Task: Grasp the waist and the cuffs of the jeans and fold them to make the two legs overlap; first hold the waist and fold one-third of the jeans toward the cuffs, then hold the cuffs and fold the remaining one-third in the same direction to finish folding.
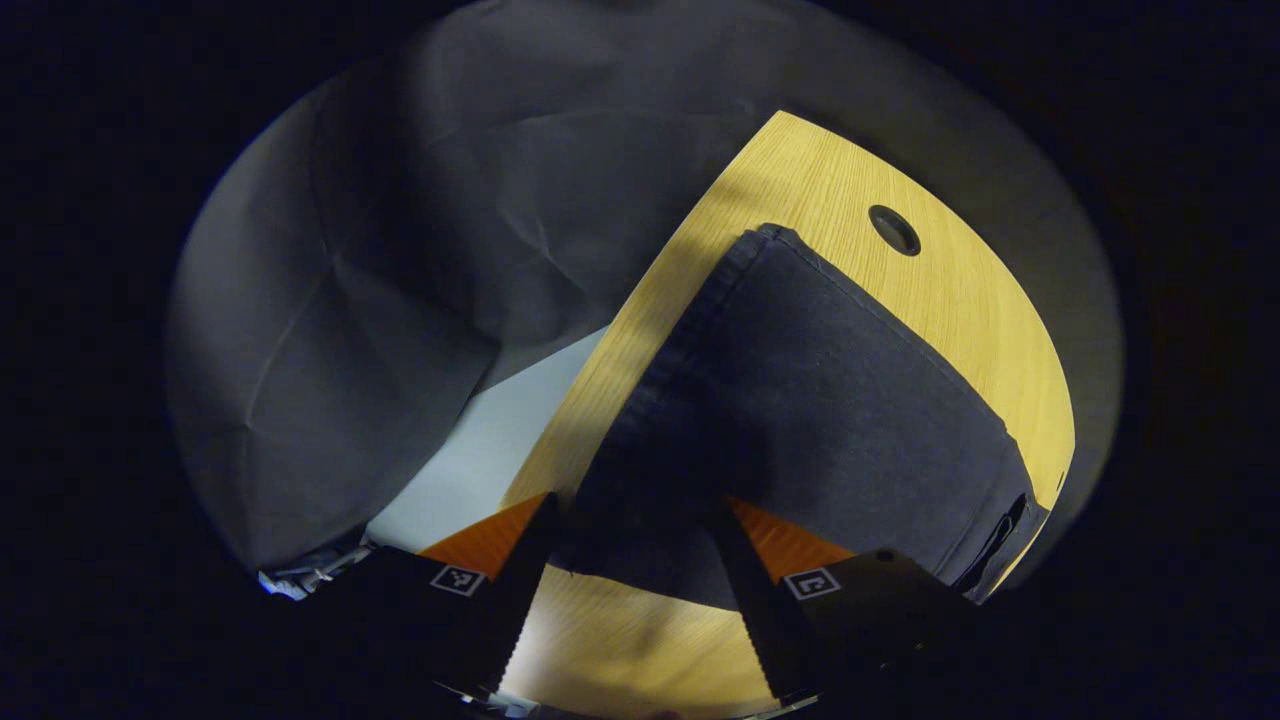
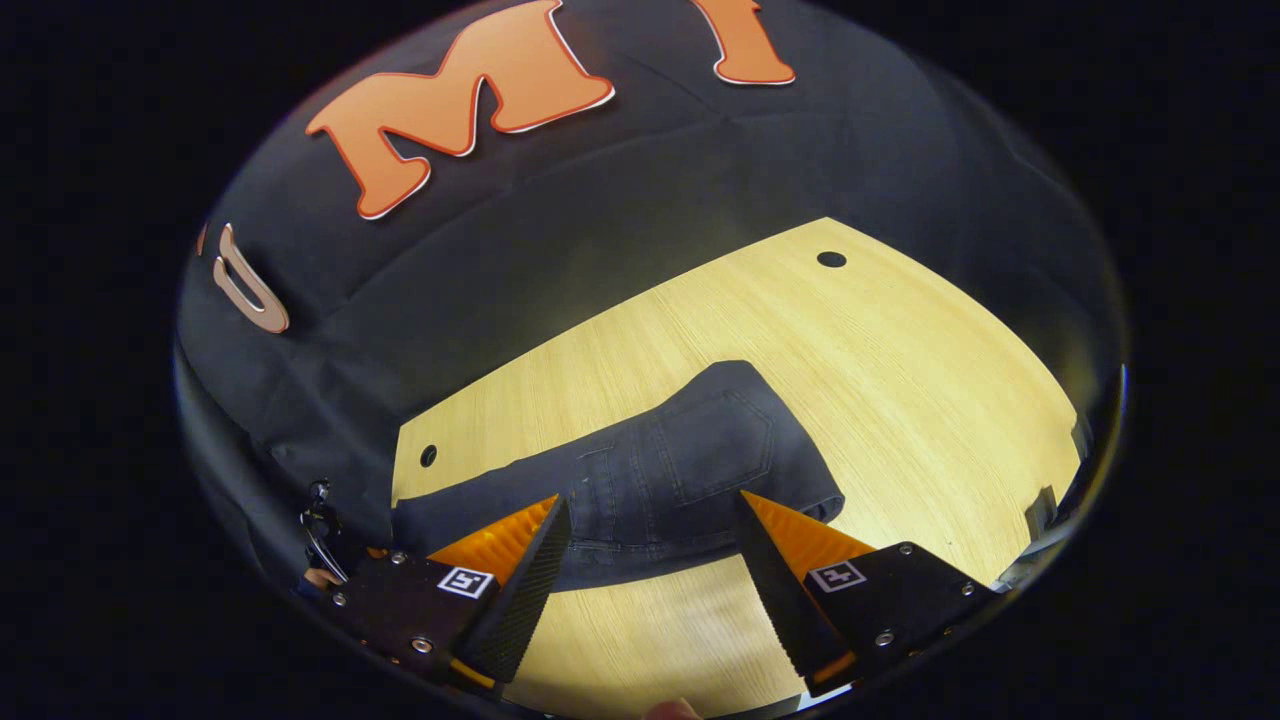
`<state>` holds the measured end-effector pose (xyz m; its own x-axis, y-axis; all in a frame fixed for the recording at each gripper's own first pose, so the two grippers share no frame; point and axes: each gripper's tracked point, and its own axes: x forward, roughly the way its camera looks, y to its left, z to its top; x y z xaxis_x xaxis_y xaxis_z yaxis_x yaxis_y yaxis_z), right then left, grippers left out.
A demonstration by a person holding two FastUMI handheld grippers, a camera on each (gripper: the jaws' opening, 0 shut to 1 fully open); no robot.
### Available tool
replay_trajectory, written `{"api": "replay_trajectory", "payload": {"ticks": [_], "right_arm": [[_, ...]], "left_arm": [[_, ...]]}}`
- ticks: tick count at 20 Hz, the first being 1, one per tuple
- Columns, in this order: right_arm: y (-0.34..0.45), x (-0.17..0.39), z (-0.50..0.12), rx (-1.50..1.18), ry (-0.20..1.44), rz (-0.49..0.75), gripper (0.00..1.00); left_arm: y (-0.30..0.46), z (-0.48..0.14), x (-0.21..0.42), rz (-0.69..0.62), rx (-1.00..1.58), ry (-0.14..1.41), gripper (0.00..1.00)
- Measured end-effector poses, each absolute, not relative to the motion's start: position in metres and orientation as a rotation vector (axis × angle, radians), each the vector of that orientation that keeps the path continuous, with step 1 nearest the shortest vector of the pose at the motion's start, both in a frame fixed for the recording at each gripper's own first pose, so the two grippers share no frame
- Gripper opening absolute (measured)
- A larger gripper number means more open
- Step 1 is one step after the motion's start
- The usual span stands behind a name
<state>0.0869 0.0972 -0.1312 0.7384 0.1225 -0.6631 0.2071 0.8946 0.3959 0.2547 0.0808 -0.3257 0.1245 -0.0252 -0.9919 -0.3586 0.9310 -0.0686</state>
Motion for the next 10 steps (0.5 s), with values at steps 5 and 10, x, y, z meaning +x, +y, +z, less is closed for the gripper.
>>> {"api": "replay_trajectory", "payload": {"ticks": [5, 10], "right_arm": [[0.087, 0.093, -0.133, 0.479, 0.757, -0.038, 0.99], [0.076, 0.097, -0.132, 0.469, 0.761, 0.002, 0.99]], "left_arm": [[0.066, -0.324, 0.257, 0.233, -0.502, 1.391, 0.41], [0.055, -0.287, 0.262, 0.125, -0.716, 1.193, 0.12]]}}
